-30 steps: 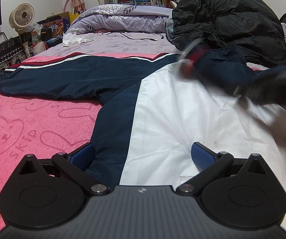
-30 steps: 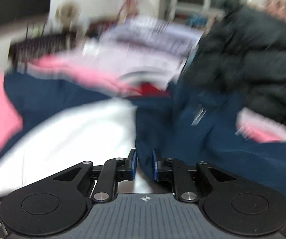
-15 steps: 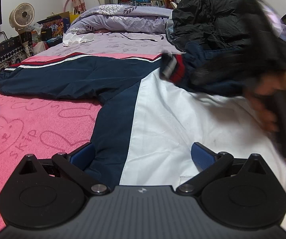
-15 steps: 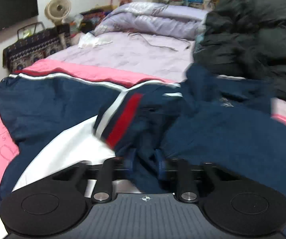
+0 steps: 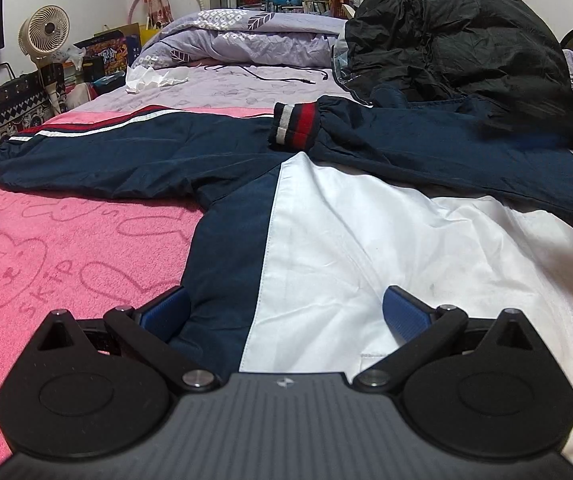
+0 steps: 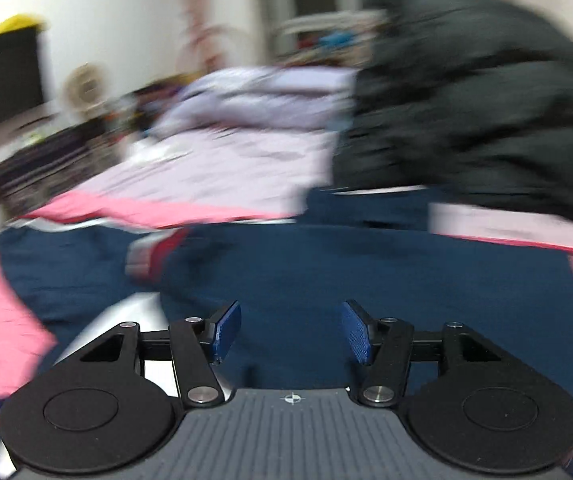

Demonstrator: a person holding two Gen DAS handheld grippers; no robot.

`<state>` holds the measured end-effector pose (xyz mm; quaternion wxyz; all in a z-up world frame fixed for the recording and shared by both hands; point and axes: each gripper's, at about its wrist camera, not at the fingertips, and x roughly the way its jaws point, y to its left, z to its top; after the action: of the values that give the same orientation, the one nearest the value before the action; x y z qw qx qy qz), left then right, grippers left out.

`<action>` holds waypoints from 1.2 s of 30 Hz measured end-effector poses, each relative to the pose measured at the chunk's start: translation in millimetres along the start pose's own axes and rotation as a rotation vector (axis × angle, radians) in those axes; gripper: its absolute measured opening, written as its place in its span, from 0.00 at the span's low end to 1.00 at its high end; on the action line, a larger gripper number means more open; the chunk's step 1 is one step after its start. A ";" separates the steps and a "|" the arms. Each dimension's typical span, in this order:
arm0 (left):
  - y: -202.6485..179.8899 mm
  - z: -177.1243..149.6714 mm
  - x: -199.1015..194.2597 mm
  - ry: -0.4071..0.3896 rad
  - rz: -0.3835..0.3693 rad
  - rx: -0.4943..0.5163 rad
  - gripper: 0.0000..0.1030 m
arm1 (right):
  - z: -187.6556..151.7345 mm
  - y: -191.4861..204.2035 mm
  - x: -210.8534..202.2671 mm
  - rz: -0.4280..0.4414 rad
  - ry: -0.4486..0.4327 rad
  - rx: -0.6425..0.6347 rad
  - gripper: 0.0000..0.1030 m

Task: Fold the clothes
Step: 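Carry the held sleeve across the white jacket body and open the right gripper, then grasp the striped cuff of the other navy sleeve with the left gripper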

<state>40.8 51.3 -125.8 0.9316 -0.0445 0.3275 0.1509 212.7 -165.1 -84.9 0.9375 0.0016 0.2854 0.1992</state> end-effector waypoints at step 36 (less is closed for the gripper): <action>256.1 134.4 22.0 -0.149 0.192 -0.542 0.99 | -50.5 -54.7 -11.6 -0.264 0.129 0.018 0.90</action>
<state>57.8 324.6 -30.3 0.8887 -0.2494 0.2089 0.3231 197.3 -225.3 -127.4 0.9353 -0.0403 0.3444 0.0711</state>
